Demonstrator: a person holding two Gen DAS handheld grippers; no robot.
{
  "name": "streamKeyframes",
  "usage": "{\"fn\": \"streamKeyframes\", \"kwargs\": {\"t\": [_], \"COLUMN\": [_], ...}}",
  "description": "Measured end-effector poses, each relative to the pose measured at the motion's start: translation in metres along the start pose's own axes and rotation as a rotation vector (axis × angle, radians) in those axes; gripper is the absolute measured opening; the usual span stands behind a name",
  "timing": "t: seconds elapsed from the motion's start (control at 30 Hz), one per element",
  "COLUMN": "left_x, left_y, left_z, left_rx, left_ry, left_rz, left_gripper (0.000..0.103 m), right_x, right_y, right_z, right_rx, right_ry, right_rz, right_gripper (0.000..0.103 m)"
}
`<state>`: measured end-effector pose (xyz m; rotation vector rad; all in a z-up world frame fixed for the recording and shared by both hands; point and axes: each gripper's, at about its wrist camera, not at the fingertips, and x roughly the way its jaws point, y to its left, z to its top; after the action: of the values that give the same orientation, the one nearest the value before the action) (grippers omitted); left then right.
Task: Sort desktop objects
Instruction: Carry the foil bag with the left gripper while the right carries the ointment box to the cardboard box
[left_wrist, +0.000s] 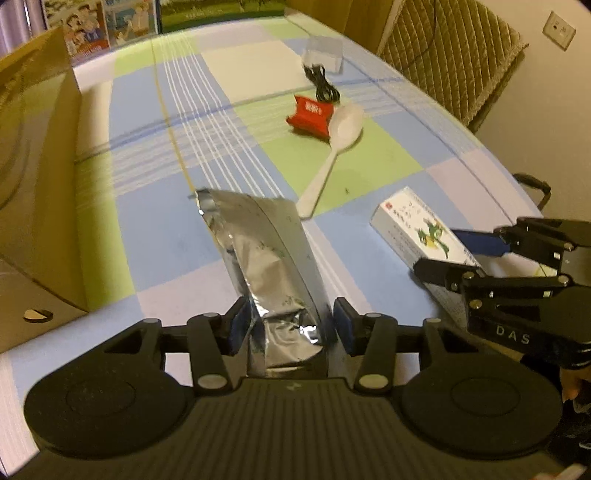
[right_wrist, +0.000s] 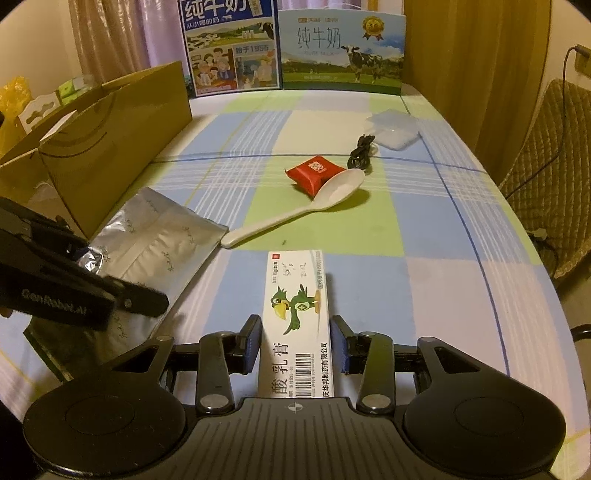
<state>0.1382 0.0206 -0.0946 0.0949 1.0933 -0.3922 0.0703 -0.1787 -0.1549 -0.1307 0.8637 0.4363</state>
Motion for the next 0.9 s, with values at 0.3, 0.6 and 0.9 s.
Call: {"fn": "streamKeyframes", "kwargs": {"t": [0.3,0.6,0.9], "left_x": [-0.001,-0.023,-0.051], "left_y": [-0.008,-0.004,0.003], "left_z": [-0.003,-0.012,-0.012], "left_rx": [0.059,0.027,0.009], "left_ry": [-0.003,-0.043,-0.079], "left_rz": [0.035,0.054,0.073], "left_gripper": [0.038,0.036,0.036], "right_x": [0.011,0.001,-0.008], "right_y": [0.006,0.004,0.009], "right_z": [0.001,0.003,0.006], "right_rx": [-0.025,0.028,0.029], "right_ry": [0.022,-0.021,-0.044], "right_rz": [-0.016,0.019,0.05], "right_gripper": [0.036,0.035,0.035]}}
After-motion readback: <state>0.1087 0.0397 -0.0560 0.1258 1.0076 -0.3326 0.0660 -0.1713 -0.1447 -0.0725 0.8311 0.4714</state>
